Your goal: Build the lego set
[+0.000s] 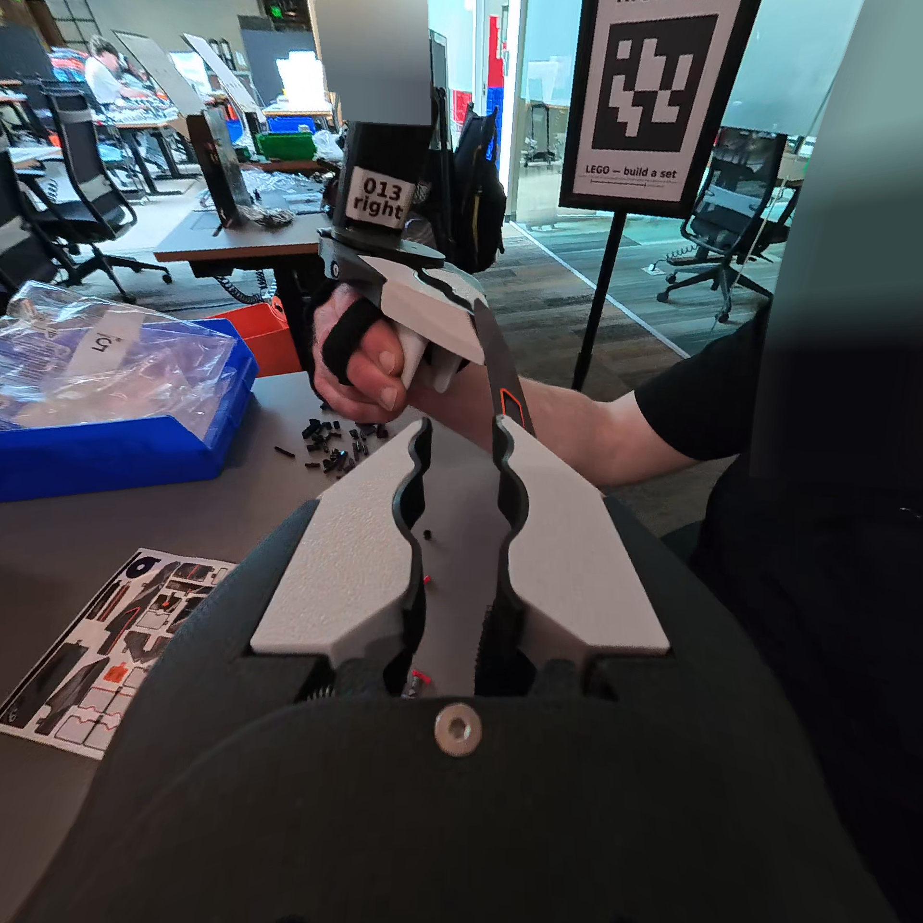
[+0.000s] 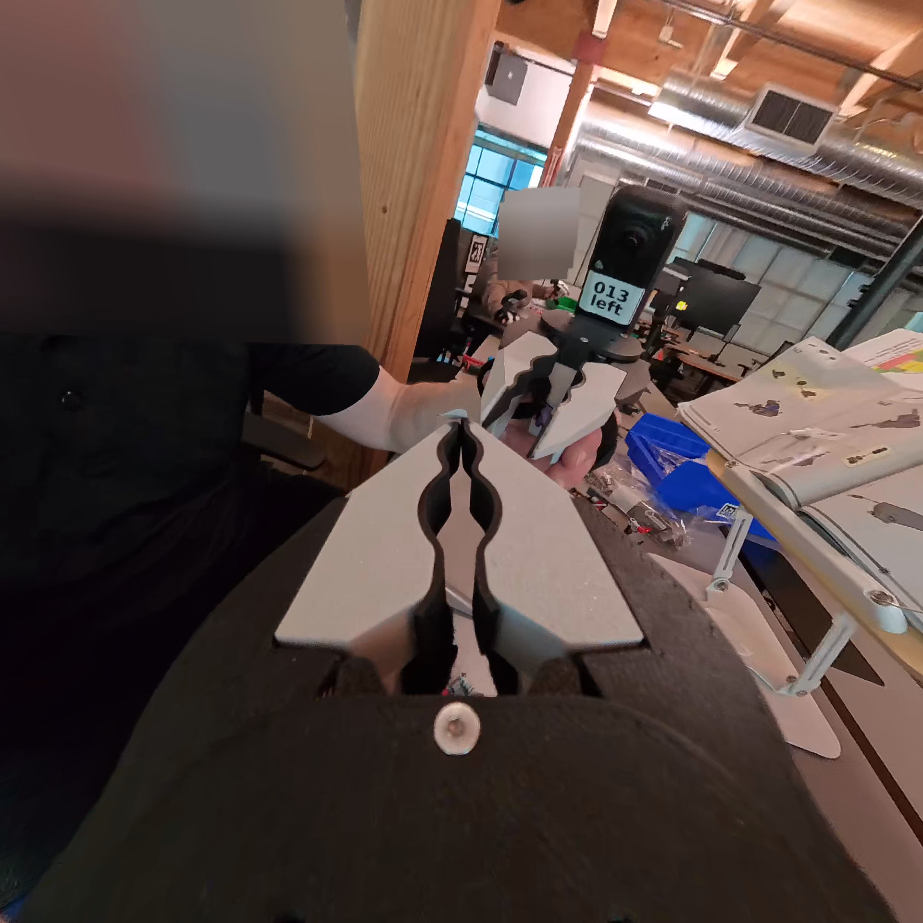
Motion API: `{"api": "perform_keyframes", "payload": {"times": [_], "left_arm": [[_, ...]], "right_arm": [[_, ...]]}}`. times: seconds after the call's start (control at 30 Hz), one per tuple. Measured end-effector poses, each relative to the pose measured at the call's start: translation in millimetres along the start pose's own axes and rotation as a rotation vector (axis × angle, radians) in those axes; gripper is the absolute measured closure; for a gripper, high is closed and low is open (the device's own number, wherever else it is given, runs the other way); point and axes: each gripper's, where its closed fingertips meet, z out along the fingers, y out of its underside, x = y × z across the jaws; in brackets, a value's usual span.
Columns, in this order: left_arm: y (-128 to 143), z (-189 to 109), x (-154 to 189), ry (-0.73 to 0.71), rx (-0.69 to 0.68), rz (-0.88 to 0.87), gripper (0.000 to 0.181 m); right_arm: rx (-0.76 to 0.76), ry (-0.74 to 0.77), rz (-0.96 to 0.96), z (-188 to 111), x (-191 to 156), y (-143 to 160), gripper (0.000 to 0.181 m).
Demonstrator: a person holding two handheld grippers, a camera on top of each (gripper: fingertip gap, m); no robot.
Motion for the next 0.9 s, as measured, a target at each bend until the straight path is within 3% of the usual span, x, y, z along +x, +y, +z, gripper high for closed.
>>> {"api": "perform_keyframes", "payload": {"times": [0.17, 0.43, 0.9], "left_arm": [[2, -13, 3, -0.013, -0.009, -0.018, 0.160], [37, -17, -5, -0.015, -0.059, -0.113, 0.160], [28, -9, 15, 0.110, -0.049, -0.108, 0.159]], "right_arm": [[-0.028, -0.078, 0.001, 10, -2, 2, 0.181], [-0.025, -0.139, 0.033, 18, 1, 18, 0.181], [-0.071, -0.150, 0.024, 16, -6, 27, 0.181]]}}
